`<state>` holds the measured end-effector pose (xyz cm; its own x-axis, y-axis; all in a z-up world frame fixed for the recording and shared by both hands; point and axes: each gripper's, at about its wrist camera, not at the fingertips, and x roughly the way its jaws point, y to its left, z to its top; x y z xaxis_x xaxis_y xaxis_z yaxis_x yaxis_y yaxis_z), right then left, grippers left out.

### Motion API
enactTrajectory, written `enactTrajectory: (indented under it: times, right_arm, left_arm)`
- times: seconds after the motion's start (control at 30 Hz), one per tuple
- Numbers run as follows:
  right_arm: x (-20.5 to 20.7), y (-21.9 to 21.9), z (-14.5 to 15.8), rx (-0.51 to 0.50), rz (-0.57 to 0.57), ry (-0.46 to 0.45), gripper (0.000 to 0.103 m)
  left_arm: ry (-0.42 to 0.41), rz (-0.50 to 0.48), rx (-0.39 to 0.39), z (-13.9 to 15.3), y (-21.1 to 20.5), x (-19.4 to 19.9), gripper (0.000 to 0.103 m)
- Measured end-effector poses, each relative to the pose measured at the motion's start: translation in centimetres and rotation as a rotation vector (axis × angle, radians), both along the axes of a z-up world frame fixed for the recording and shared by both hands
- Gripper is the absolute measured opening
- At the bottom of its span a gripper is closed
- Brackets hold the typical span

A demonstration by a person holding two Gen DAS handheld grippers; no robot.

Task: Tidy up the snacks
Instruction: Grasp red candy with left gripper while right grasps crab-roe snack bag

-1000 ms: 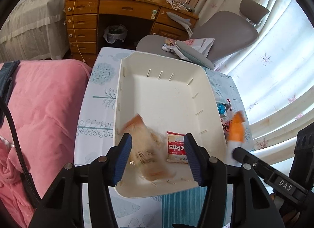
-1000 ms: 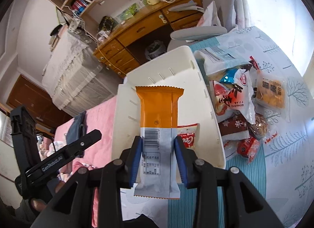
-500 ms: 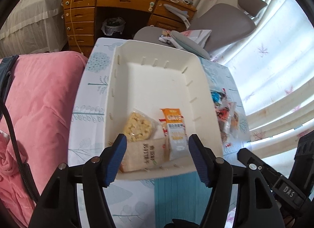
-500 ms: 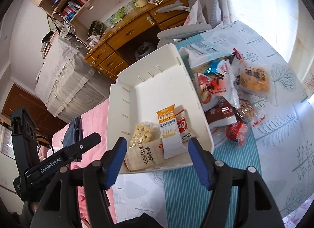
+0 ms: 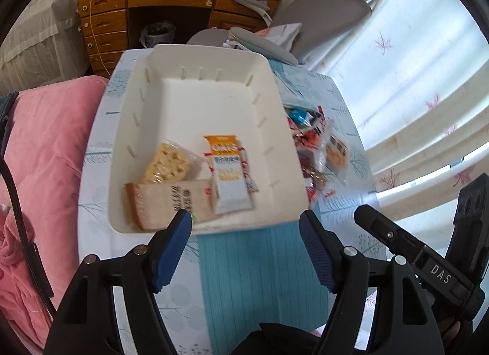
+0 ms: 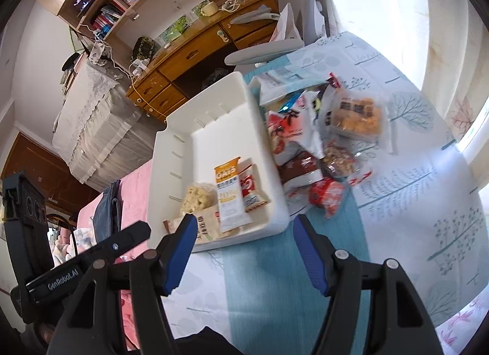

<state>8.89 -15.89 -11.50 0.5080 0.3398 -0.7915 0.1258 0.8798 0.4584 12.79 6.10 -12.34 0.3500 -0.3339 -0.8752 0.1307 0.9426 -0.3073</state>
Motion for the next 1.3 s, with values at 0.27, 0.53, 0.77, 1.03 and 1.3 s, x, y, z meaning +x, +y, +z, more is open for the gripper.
enactTrajectory:
  times: [0.27, 0.53, 0.77, 1.03, 1.3]
  right_arm:
    - [0.3, -3.8, 0.4, -0.033, 0.071, 0.010, 0.066]
    - [1.7, -7.0, 0.8, -0.095, 0.166, 0.000, 0.066]
    - [2.8, -8.9, 1.1, -0.207, 0.281, -0.054, 0.066]
    - [4.3, -10.0, 0.4, -0.419, 0.440, -0.147, 0.066]
    - [6.6, -10.7, -2.0, -0.548, 0.557, -0.198, 0.076]
  left_arm:
    - [0.005, 0.050, -0.002, 0.8, -4.3, -1.0, 0.080]
    - [0.052, 0.123, -0.001, 0.0, -7.9, -1.6, 0.082]
    - [0.112, 0.212, -0.018, -2.0, -10.6, -1.7, 0.082]
    - [0.163, 0.338, -0.050, -5.4, -13.6, -1.0, 0.083]
    - [0.193, 0.457, -0.064, -9.2, -15.2, 0.2, 0.083]
